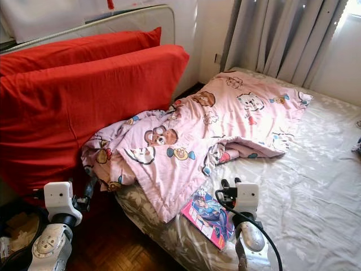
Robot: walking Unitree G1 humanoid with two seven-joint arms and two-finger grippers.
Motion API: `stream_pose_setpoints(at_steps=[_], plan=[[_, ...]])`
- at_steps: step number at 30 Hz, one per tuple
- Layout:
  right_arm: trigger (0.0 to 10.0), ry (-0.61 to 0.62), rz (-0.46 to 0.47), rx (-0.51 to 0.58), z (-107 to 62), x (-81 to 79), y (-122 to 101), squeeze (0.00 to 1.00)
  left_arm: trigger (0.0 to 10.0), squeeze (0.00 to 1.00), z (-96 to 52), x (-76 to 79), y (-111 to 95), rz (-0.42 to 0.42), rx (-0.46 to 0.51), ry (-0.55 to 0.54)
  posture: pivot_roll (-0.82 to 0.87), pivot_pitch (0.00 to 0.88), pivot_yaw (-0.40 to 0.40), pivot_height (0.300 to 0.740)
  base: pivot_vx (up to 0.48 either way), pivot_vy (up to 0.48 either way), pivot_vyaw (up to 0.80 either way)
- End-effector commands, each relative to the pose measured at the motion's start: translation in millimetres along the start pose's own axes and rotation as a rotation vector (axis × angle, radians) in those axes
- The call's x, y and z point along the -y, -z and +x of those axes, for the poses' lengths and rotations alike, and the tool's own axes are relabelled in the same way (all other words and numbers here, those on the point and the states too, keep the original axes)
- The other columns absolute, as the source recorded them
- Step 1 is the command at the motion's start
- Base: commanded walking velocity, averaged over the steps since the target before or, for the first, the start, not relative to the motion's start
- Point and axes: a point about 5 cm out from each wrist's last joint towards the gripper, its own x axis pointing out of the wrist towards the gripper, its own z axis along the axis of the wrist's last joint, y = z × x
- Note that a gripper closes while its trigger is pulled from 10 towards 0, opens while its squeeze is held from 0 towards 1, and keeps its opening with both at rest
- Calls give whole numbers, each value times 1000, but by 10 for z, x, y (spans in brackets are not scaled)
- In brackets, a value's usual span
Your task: Clean up the room
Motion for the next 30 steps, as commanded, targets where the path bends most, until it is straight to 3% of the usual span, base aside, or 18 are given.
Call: stream_pose_setpoints(at_steps=[1, 5, 30], plan=[[10000, 6, -2, -8, 13, 0, -12, 0, 10000, 0, -15, 18, 6, 4, -13, 12, 36, 31, -49, 687, 0, 0, 0], [10000, 2, -3, 6, 2, 3, -21, 0, 10000, 0, -19, 27, 6, 1, -17, 15, 34, 33, -50, 669, 0, 0, 0], [10000, -36, 9, -23, 13, -69, 7, 0, 10000, 0, -47, 71, 34, -8, -45, 31, 38, 38, -57, 654, 0, 0, 0]])
